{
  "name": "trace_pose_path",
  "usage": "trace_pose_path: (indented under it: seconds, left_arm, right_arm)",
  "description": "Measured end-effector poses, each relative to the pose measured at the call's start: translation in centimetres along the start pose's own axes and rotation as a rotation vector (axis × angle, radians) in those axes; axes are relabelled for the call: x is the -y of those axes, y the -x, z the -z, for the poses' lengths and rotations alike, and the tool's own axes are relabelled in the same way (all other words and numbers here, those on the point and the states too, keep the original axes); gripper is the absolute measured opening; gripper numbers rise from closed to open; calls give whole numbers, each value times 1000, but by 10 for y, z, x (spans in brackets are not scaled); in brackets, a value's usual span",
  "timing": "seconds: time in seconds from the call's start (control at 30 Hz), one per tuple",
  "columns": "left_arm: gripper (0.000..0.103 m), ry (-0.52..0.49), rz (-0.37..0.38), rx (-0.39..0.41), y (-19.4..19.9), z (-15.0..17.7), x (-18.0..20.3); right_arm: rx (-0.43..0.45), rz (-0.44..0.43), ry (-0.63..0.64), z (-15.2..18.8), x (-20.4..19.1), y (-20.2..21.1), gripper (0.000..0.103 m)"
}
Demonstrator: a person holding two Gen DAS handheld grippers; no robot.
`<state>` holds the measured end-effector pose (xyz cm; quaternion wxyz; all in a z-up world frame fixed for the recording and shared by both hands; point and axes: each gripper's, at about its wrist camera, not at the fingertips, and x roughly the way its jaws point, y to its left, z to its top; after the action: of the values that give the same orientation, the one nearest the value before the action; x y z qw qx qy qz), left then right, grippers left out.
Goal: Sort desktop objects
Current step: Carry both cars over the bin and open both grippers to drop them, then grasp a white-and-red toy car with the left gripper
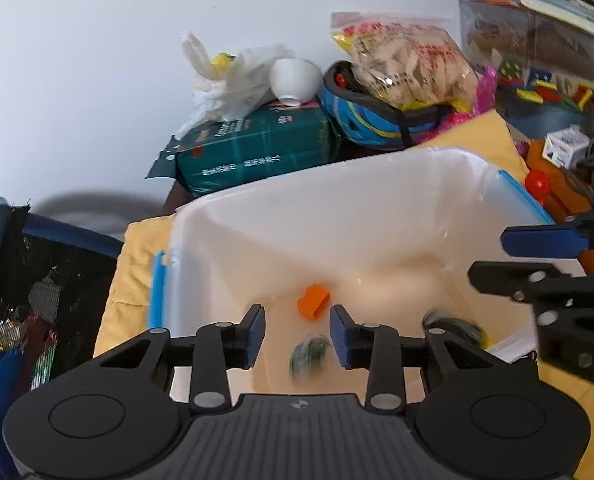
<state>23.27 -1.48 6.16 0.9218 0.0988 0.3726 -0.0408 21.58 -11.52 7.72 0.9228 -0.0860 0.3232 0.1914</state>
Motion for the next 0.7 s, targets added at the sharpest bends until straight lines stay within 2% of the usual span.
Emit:
trace_pose_path:
  seconds: [0.1, 0.23, 0.3, 0.4, 0.47, 0.57, 0.63, 0.7]
  left_arm:
    - [49, -15, -39, 30, 15, 5, -5]
    - [56, -15, -39, 74, 43, 15, -10]
    - [64, -4, -15, 89, 61, 27, -11]
    - [67, 39, 70, 97, 90, 53, -12]
    - [71, 79, 125, 76, 101, 75, -11]
    - [71, 128, 156, 12, 102, 111, -4]
    - [71, 117, 178, -37, 96, 135, 1]
    - [71, 68, 158, -89, 90, 158, 8]
  right_arm:
    - [37, -6, 1, -2, -2, 14, 35]
    - [93, -25, -18, -2, 0, 40, 36]
    - [117, -41, -25, 1, -1, 51, 41]
    - [124, -43, -20, 11, -6, 68, 44]
    - [120, -47, -27, 21, -10, 76, 48]
    - [124, -37, -34, 43, -15, 87, 56]
    - [97, -18, -26, 62, -21, 86, 57]
    - [45, -4, -19, 81, -26, 81, 57]
